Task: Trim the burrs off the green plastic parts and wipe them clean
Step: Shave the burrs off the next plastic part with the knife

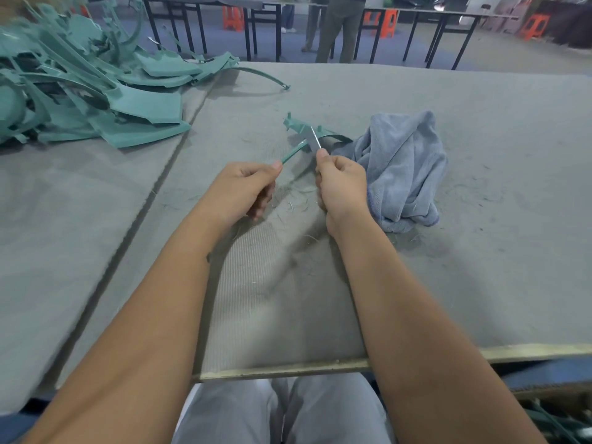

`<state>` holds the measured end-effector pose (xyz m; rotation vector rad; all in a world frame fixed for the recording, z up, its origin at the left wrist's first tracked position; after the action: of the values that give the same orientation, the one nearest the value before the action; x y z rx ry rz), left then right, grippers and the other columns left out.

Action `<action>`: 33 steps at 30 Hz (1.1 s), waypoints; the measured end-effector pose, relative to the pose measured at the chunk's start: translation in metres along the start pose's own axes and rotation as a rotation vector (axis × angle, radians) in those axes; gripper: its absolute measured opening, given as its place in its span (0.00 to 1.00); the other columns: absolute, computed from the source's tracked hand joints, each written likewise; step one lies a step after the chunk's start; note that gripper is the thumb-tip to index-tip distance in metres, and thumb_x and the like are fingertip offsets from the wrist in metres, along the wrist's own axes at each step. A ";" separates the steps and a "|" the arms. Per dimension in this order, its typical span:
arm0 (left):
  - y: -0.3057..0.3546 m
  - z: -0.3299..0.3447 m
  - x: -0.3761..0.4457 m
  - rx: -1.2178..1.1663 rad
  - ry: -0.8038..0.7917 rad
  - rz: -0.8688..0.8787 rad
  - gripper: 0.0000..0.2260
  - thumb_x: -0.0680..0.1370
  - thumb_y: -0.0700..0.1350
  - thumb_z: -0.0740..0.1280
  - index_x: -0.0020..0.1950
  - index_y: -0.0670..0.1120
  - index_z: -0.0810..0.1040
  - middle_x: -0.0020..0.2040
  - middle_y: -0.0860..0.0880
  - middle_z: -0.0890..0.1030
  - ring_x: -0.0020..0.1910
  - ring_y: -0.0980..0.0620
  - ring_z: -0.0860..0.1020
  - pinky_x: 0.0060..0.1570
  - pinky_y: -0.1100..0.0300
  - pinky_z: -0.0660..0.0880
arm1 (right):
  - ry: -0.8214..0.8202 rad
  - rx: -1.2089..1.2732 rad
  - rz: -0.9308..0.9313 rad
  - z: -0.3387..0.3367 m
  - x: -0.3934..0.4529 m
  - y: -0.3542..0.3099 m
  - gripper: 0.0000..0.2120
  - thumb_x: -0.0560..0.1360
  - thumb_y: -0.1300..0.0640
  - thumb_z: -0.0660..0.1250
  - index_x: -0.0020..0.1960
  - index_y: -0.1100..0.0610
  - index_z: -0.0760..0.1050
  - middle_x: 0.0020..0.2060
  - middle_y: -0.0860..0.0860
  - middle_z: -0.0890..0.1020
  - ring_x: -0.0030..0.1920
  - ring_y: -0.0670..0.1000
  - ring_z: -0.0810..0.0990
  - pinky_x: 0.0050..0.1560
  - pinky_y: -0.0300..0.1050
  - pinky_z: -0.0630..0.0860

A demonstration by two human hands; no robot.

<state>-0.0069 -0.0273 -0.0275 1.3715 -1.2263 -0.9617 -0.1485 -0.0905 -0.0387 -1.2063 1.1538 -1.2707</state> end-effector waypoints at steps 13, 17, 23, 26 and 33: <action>-0.008 0.004 0.009 0.188 0.076 -0.010 0.05 0.80 0.42 0.62 0.46 0.47 0.77 0.35 0.52 0.82 0.27 0.59 0.77 0.29 0.63 0.73 | -0.190 -0.248 -0.184 0.013 -0.008 -0.001 0.15 0.79 0.55 0.66 0.34 0.55 0.70 0.26 0.48 0.68 0.27 0.44 0.64 0.31 0.39 0.64; -0.005 0.005 0.015 0.042 0.162 -0.115 0.07 0.79 0.40 0.56 0.45 0.48 0.72 0.26 0.51 0.71 0.18 0.58 0.64 0.19 0.68 0.58 | -0.283 -0.083 -0.147 0.011 -0.011 -0.004 0.12 0.80 0.58 0.64 0.37 0.58 0.73 0.25 0.51 0.67 0.25 0.44 0.63 0.27 0.35 0.62; -0.001 0.006 0.008 -0.216 0.000 -0.019 0.14 0.78 0.44 0.61 0.32 0.51 0.67 0.26 0.52 0.60 0.21 0.57 0.56 0.22 0.66 0.51 | -0.377 -0.010 -0.137 0.011 -0.017 -0.008 0.12 0.80 0.60 0.63 0.38 0.59 0.74 0.24 0.50 0.67 0.23 0.42 0.63 0.24 0.32 0.61; -0.004 0.014 0.006 -0.145 -0.051 -0.047 0.14 0.81 0.45 0.62 0.35 0.48 0.70 0.24 0.55 0.62 0.21 0.58 0.57 0.20 0.67 0.53 | -0.378 -0.088 -0.146 0.013 -0.017 -0.006 0.10 0.79 0.62 0.64 0.39 0.63 0.73 0.25 0.50 0.67 0.25 0.44 0.62 0.26 0.35 0.60; -0.005 0.014 0.006 -0.057 0.017 0.005 0.11 0.80 0.49 0.65 0.39 0.49 0.79 0.24 0.54 0.64 0.23 0.57 0.59 0.21 0.66 0.55 | -0.276 -0.138 -0.156 0.011 -0.012 -0.003 0.15 0.78 0.61 0.64 0.33 0.55 0.73 0.23 0.46 0.68 0.24 0.42 0.63 0.27 0.35 0.62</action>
<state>-0.0192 -0.0354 -0.0343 1.3287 -1.1803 -0.9731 -0.1377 -0.0781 -0.0359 -1.5470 0.9720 -1.1083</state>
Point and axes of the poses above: each hand's wrist, its own x-axis towards the middle knuckle, its own z-axis out of the palm, y = z × x, the point moved 3 cm from there along x, towards the middle knuckle
